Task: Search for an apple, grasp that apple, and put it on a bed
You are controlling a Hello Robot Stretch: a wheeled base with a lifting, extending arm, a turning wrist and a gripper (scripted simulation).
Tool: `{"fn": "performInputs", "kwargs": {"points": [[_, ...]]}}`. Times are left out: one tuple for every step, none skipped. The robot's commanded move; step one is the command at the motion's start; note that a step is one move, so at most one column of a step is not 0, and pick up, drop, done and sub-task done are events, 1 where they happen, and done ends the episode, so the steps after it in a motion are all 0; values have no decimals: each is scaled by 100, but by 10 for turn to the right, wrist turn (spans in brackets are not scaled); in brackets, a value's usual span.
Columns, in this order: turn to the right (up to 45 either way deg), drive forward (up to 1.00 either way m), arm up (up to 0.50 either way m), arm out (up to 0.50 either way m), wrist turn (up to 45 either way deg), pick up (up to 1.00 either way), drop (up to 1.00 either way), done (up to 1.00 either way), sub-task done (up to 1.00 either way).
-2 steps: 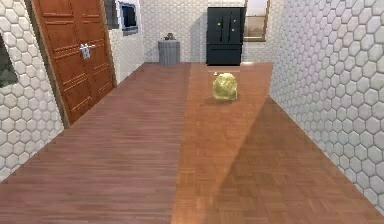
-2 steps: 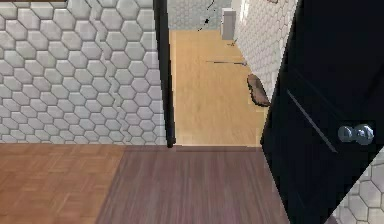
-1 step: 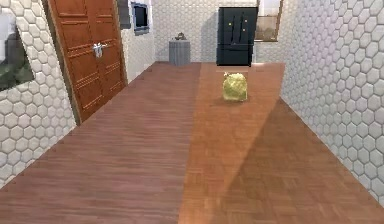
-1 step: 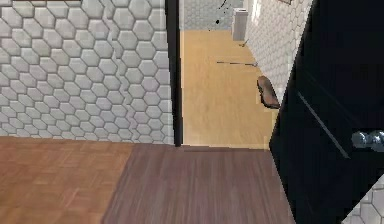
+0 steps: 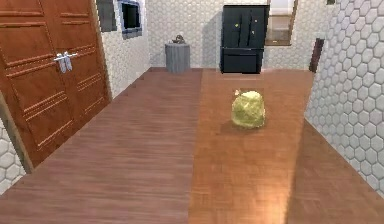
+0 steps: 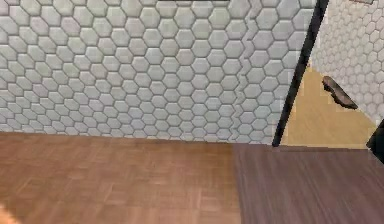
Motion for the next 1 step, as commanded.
{"fn": "performInputs", "kwargs": {"points": [[30, 0, 0, 0, 0, 0, 0, 0, 0]]}}
